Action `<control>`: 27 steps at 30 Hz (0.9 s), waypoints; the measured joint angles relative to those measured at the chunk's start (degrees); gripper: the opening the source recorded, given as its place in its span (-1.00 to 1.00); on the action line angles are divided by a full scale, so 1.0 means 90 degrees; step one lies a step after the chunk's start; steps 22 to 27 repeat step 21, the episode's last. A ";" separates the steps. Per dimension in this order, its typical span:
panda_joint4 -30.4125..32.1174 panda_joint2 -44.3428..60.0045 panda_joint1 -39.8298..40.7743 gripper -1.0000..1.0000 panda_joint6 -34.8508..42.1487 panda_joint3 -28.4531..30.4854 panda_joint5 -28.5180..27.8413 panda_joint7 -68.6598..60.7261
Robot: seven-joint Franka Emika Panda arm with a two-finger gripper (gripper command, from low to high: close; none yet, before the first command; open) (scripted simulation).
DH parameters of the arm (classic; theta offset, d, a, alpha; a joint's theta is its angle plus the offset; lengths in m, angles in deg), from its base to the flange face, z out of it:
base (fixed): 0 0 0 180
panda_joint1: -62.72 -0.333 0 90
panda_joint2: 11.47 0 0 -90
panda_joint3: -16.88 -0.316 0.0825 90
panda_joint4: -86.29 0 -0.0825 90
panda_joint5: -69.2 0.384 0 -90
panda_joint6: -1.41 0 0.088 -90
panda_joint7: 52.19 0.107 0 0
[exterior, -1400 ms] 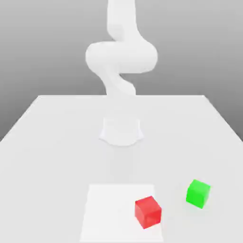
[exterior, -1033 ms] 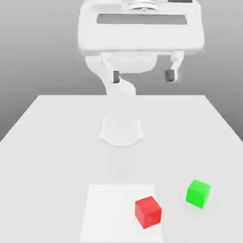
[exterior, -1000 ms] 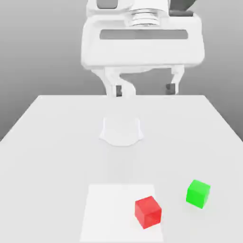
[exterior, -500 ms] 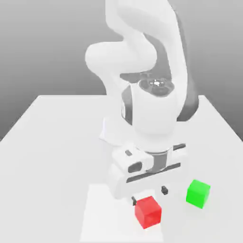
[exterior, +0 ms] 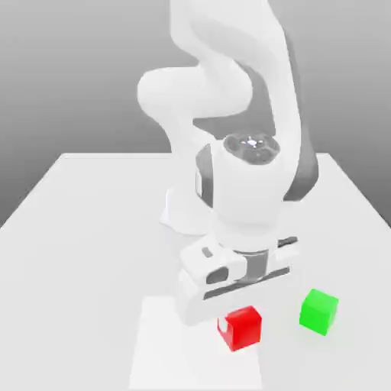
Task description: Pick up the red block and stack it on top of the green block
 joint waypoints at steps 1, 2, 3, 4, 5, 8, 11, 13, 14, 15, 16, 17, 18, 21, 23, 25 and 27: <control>0.0032 -0.0093 -0.0103 -1.00 0.0060 -0.0067 -0.0019 0.0180; 0.0063 -0.0176 -0.0228 -1.00 0.0111 -0.0142 -0.0035 0.0369; 0.0095 -0.0254 -0.0371 -1.00 0.0157 -0.0217 -0.0046 0.0562; 0.0127 -0.0329 -0.0520 -1.00 0.0200 -0.0286 -0.0051 0.0753; 0.0158 -0.0403 -0.0662 -1.00 0.0242 -0.0348 -0.0049 0.0941; 0.0253 -0.0622 -0.1045 -1.00 0.0365 -0.0548 -0.0016 0.1488; 0.0348 -0.0837 -0.1506 -1.00 0.0484 -0.0668 0.0057 0.2006; 0.0387 -0.0813 -0.1822 -1.00 0.0421 -0.0696 0.0067 0.2273; 0.0387 -0.0656 -0.1954 -1.00 0.0264 -0.0676 0.0029 0.2346; 0.0382 -0.0463 -0.1915 -1.00 0.0079 -0.0595 -0.0008 0.2393; 0.0374 -0.0252 -0.1882 -1.00 -0.0125 -0.0544 -0.0069 0.2449; 0.0365 -0.0031 -0.1882 -1.00 -0.0335 -0.0499 -0.0138 0.2505; 0.0356 0.0195 -0.1901 -1.00 -0.0551 -0.0451 -0.0213 0.2564; 0.0351 0.0309 -0.1908 1.00 -0.0659 -0.0429 -0.0254 0.2596; 0.0351 0.0309 -0.1908 1.00 -0.0659 -0.0429 -0.0254 0.2596; 0.0351 0.0309 -0.1908 1.00 -0.0659 -0.0429 -0.0254 0.2596; 0.0351 0.0309 -0.1908 1.00 -0.0659 -0.0429 -0.0254 0.2596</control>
